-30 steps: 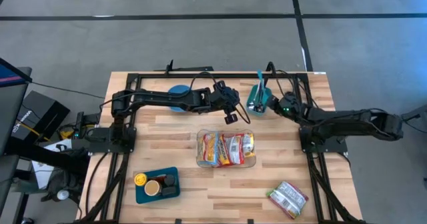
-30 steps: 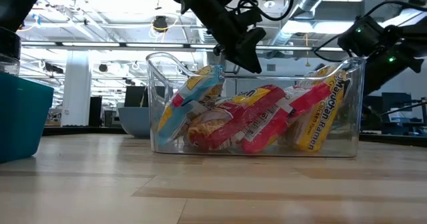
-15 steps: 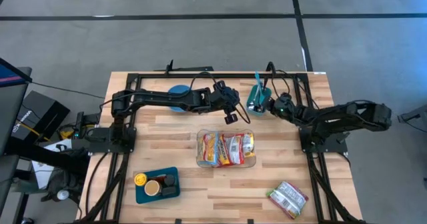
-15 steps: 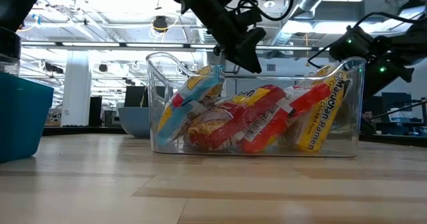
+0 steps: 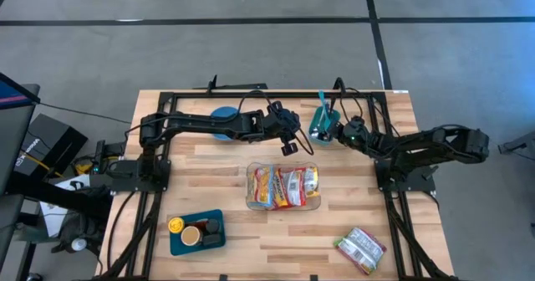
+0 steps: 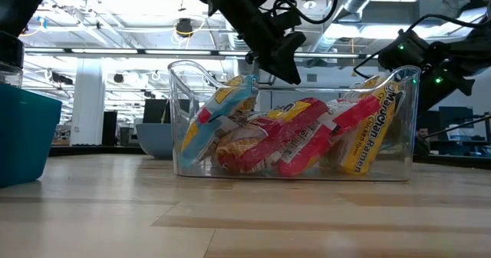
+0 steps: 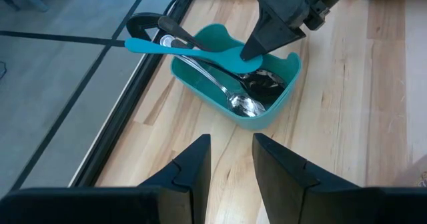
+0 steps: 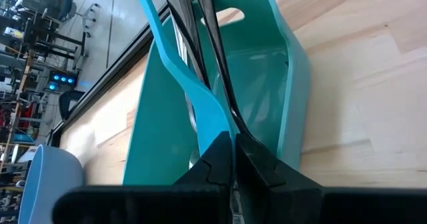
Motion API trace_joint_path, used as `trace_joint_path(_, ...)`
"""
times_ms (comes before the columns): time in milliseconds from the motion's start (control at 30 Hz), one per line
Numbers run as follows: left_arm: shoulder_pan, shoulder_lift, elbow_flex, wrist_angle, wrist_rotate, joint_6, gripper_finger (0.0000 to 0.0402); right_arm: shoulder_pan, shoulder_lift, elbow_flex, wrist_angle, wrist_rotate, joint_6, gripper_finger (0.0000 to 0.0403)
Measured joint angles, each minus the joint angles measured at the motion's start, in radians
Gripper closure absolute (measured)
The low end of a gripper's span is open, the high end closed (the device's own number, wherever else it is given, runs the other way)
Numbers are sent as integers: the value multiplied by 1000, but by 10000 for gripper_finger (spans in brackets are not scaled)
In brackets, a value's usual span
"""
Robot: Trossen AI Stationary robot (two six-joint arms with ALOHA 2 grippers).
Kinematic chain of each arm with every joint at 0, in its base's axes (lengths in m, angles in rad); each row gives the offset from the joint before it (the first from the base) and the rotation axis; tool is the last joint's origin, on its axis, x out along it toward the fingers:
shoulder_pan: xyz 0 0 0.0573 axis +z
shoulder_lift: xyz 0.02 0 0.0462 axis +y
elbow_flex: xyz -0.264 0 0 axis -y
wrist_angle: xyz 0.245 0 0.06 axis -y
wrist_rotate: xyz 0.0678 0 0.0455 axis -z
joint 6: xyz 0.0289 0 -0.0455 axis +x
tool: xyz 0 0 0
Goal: Pick & Place Food Item
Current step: Put the blue baby spoon into the blue bin
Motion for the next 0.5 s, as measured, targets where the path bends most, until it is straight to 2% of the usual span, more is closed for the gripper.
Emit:
trace_joint_path(200, 0, 0, 0, 0, 0, 0, 298, 0, 0, 0, -2, 0, -6, 390)
trace_joint_path(500, 0, 0, 0, 0, 0, 0, 298, 0, 0, 0, -2, 0, -8, 348)
